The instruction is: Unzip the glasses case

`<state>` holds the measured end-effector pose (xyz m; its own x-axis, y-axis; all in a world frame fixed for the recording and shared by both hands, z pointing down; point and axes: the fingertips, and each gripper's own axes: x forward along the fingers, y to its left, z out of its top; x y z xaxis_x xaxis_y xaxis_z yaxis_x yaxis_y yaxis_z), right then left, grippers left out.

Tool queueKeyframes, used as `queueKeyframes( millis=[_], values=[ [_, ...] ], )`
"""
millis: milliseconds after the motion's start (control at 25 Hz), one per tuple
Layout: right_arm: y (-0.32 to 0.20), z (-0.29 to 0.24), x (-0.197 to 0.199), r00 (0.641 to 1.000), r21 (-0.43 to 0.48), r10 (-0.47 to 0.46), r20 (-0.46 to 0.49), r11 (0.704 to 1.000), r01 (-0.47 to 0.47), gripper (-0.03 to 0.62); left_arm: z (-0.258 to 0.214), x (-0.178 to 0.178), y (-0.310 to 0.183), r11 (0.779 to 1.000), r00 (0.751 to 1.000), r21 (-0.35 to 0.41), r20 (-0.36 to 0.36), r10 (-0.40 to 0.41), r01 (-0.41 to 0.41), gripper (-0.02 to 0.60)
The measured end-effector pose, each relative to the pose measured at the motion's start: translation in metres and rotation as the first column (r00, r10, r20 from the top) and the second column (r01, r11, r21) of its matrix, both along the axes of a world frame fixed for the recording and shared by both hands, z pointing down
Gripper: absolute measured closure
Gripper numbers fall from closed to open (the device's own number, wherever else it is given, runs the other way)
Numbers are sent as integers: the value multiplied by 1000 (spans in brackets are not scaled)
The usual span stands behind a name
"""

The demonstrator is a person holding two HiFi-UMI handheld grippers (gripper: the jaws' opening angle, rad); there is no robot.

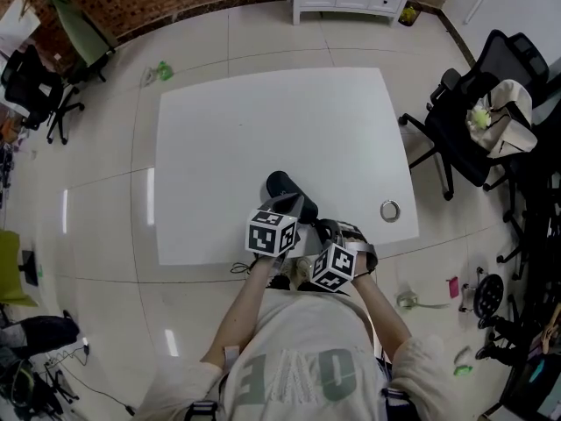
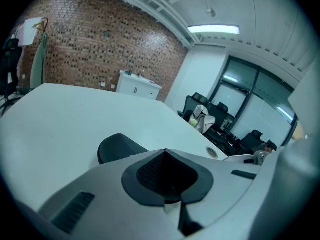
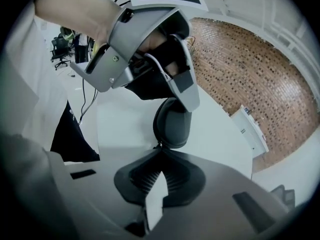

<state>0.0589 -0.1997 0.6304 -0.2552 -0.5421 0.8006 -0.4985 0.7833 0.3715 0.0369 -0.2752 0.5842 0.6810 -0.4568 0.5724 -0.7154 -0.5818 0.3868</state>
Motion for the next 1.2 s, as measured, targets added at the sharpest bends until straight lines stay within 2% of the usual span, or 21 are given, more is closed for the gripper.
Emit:
queueKeyframes(
  millis=[200,360,440,640,720,760,800,840,880,920,1000,1040,1080,1120,1200],
  values=[
    [-22,-4,22,998,29,54,-15,998,-54,594,0,-2,1,1000,1000,-6,-13,2,-2,580],
    [-49,-8,25,999,59,18,-33,998,-16,594,0,-2,0,1000,1000,-11,-16,6,-6,579],
    [-68,-16,31,999,88,32,-22,996,-30,594,0,-2,-1,1000,1000,-13,-15,8,-8,580],
    [-101,-50,45,993,108,69,92,991,-79,594,-1,-2,-2,1000,1000,-21,-23,-1,0,580],
    [-95,-55,49,976,98,116,182,986,-135,594,0,0,-2,1000,999,-25,-36,-1,0,580],
    [-90,-58,49,957,82,150,247,981,-175,594,0,0,-3,1000,998,-23,-55,-7,6,580],
    [-85,-62,48,926,60,193,324,973,-224,594,-4,-3,-3,1000,996,-10,-85,-22,22,580],
    [-80,-68,47,879,31,243,411,960,-280,594,-12,-8,-5,998,990,19,-132,-51,54,580],
    [-75,-76,47,813,-5,296,502,941,-339,594,-26,-17,-7,992,976,62,-197,-91,106,580],
    [-73,-85,48,732,-44,341,590,919,-393,594,-44,-28,-10,978,950,111,-279,-138,175,580],
    [-70,-109,53,560,-115,394,729,877,-467,594,-85,-58,-17,923,873,198,-436,-219,330,578],
    [-69,-121,55,486,-141,403,775,861,-488,594,-102,-73,-18,889,841,236,-484,-242,392,580],
    [-66,-131,57,428,-161,407,807,849,-503,594,-116,-87,-17,859,824,274,-507,-254,433,579],
    [-63,-140,58,386,-175,407,828,841,-512,594,-128,-99,-13,834,818,308,-514,-259,457,579],
    [-56,-153,60,341,-181,400,850,832,-524,594,-147,-119,0,798,817,357,-510,-269,485,578]
  ],
)
